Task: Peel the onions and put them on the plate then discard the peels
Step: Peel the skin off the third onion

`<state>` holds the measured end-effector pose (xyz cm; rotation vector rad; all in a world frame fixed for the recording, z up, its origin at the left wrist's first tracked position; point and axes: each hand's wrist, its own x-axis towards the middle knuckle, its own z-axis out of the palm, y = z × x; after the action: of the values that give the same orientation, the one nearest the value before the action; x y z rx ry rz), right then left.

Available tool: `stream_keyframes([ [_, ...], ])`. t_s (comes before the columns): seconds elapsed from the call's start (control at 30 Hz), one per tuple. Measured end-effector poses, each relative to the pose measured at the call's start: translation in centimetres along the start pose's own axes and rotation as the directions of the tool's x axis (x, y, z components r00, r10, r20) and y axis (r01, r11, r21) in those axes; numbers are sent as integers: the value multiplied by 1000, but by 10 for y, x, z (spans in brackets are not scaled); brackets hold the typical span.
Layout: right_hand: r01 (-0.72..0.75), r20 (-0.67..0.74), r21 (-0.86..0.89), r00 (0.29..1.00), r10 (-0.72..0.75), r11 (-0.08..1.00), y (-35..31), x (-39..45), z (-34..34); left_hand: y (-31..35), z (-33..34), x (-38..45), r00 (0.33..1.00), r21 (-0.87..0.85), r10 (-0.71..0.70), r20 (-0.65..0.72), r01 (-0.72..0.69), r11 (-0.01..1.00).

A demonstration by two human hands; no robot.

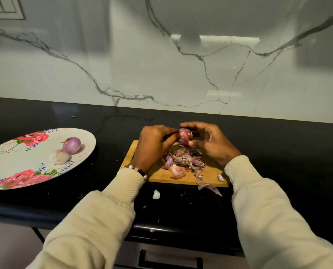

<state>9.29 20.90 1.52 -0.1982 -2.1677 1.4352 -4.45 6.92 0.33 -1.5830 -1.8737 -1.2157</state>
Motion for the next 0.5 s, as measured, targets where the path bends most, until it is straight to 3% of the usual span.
stream_keyframes([
  [0.3,-15,3,-94,1000,16,995,-3,-1,3,3,-1,-4,999,237,36,35,-43,970],
  [0.5,-12,-9,-76,1000,12,997,-3,0,5,5,1,-5,999,255,27,31,-34,966],
])
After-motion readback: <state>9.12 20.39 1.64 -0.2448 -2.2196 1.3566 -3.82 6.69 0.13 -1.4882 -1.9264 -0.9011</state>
